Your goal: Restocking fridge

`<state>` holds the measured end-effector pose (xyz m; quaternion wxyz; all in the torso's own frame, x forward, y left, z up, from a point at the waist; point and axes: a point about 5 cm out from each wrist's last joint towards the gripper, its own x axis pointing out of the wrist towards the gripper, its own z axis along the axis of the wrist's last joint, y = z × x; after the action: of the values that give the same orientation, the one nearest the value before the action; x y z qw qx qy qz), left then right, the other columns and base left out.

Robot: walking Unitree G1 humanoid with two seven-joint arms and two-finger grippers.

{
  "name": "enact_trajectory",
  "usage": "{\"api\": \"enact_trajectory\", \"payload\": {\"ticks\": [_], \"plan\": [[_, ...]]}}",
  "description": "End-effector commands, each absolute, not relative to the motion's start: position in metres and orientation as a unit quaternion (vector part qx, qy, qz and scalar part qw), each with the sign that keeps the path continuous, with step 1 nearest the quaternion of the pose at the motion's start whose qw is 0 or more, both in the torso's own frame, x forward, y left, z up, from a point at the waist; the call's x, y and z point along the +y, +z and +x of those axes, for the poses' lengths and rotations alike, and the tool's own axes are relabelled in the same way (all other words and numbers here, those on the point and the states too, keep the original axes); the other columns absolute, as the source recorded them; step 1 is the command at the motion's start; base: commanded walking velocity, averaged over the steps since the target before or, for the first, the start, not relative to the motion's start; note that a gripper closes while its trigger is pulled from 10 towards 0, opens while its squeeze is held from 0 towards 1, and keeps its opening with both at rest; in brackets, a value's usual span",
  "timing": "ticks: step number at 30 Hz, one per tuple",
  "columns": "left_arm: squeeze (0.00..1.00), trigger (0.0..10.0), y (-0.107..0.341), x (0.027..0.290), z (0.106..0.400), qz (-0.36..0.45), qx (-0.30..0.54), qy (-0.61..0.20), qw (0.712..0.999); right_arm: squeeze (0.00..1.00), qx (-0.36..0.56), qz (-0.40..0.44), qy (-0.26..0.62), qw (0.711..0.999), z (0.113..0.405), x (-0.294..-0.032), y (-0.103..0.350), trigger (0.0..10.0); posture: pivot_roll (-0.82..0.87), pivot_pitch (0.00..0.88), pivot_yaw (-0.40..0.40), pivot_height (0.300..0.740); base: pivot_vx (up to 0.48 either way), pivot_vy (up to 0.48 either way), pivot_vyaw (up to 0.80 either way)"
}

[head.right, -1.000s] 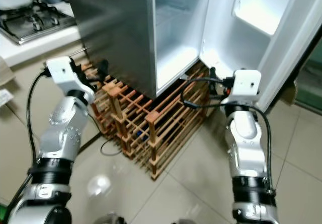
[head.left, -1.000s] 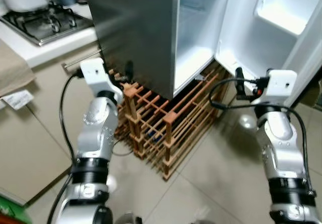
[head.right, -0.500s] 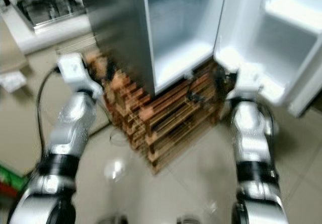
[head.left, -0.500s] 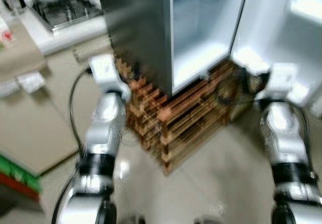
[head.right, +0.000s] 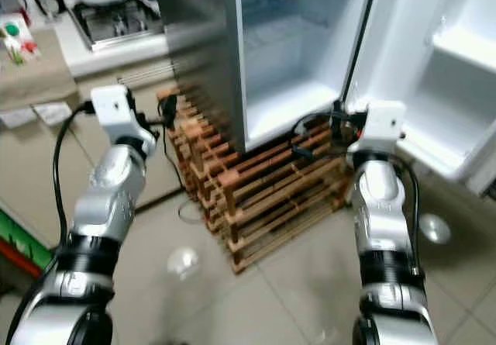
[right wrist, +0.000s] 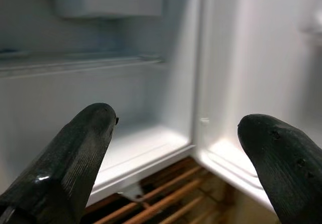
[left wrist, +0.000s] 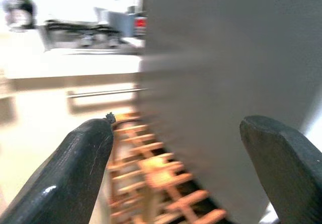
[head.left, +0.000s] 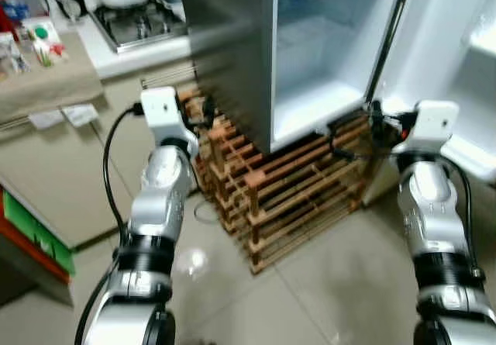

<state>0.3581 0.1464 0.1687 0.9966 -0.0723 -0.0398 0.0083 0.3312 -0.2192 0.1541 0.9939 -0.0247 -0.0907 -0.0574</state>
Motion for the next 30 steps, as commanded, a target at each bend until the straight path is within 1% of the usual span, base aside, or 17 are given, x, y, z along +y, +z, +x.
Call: {"api": "enact_trajectory", "payload": {"ticks": [1,3,4,6,8,9,10,12,13,17,18,20,28,30], "plan": [[0.00,10.0,0.166,0.161,0.356,-0.063,-0.043,0.033,0.997,0.00,-0.079,-0.016,-0.029,0.996,0.327,-0.199,0.145,10.0,-0.11,0.000,0.047,0.740,0.000,0.000,0.66],[0.00,10.0,0.167,0.163,0.354,-0.061,-0.049,0.035,0.996,0.00,-0.075,-0.010,-0.021,0.997,0.324,-0.193,0.140,10.0,-0.11,0.000,0.045,0.740,0.000,0.000,0.66],[0.00,10.0,0.167,0.165,0.352,-0.062,-0.052,0.033,0.996,0.00,-0.073,0.002,-0.009,0.997,0.319,-0.184,0.134,10.0,-0.09,0.000,0.030,0.740,0.000,0.000,0.63],[0.00,10.0,0.165,0.167,0.350,-0.059,-0.050,0.035,0.996,0.00,-0.068,0.008,-0.003,0.998,0.316,-0.179,0.129,10.0,-0.08,0.000,0.022,0.740,0.000,0.000,0.62],[0.00,10.0,0.161,0.168,0.348,-0.042,-0.038,0.042,0.998,0.00,-0.059,0.015,0.003,0.998,0.315,-0.176,0.126,10.0,-0.07,0.000,0.007,0.740,0.000,0.000,0.62],[0.00,10.0,0.159,0.171,0.347,-0.015,-0.032,0.060,0.998,0.00,-0.058,0.021,0.008,0.998,0.316,-0.174,0.127,10.0,-0.06,0.000,0.004,0.740,0.000,0.000,0.62],[0.00,10.0,0.158,0.171,0.344,-0.020,-0.031,0.060,0.998,0.00,-0.066,0.033,0.042,0.996,0.316,-0.166,0.128,10.0,-0.05,0.000,0.003,0.740,0.000,0.000,0.59],[0.00,10.0,0.157,0.171,0.344,-0.024,-0.031,0.058,0.998,0.00,-0.070,0.039,0.056,0.995,0.316,-0.163,0.129,10.0,-0.05,0.000,0.003,0.740,0.000,0.000,0.59],[0.00,10.0,0.156,0.171,0.342,-0.026,-0.032,0.056,0.998,0.00,-0.070,0.041,0.077,0.994,0.318,-0.156,0.130,10.0,-0.02,0.000,-0.004,0.740,0.000,0.000,0.47],[0.00,10.0,0.158,0.169,0.339,-0.026,-0.041,0.048,0.998,0.00,-0.063,0.051,0.076,0.994,0.322,-0.152,0.130,10.0,-0.01,0.000,-0.010,0.740,0.000,0.000,0.47],[0.00,10.0,0.160,0.169,0.338,-0.039,-0.049,0.042,0.997,0.00,-0.063,0.050,0.079,0.994,0.323,-0.150,0.130,10.0,0.00,0.000,-0.006,0.740,0.000,0.000,0.47],[0.00,10.0,0.160,0.169,0.337,-0.053,-0.048,0.034,0.997,0.00,-0.063,0.046,0.085,0.993,0.326,-0.146,0.129,10.0,0.00,0.000,-0.006,0.740,0.270,0.000,0.47],[0.00,10.0,0.162,0.171,0.335,-0.041,-0.053,0.056,0.996,0.00,-0.061,0.048,0.097,0.992,0.325,-0.146,0.127,10.0,0.01,0.000,-0.025,0.740,0.457,0.000,0.47],[0.00,10.0,0.163,0.170,0.335,-0.040,-0.055,0.055,0.996,0.00,-0.058,0.045,0.094,0.993,0.325,-0.146,0.126,10.0,0.01,0.000,-0.031,0.740,0.461,0.000,0.00]]}}
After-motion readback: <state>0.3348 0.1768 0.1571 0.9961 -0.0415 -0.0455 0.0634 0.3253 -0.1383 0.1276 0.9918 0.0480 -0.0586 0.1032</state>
